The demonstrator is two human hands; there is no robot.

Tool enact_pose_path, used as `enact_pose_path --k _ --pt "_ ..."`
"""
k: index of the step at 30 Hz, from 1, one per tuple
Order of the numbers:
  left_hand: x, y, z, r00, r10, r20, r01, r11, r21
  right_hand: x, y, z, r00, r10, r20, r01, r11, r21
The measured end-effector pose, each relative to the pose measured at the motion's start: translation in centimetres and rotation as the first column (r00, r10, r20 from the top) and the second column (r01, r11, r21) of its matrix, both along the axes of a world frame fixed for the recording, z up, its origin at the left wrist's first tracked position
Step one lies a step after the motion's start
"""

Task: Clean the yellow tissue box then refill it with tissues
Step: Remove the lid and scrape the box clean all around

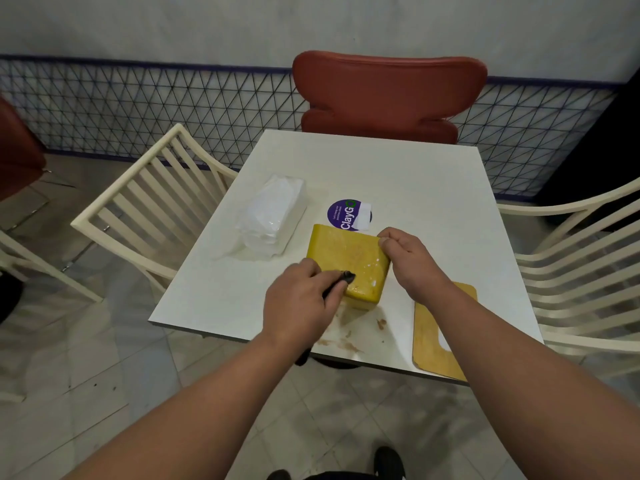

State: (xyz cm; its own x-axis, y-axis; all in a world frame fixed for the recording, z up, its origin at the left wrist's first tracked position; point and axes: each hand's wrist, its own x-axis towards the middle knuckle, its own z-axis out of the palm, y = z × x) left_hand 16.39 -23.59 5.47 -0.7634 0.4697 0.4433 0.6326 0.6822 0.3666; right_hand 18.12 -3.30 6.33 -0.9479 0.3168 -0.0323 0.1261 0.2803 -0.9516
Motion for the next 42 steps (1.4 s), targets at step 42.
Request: enact_pose_path --k 42 --pt "1.3 3.6 0.6 0.988 -0.126 -0.091 0.123 0.992 -0.03 0.7 1.6 0.6 0.991 0.133 0.006 -0.129 0.972 -0.195"
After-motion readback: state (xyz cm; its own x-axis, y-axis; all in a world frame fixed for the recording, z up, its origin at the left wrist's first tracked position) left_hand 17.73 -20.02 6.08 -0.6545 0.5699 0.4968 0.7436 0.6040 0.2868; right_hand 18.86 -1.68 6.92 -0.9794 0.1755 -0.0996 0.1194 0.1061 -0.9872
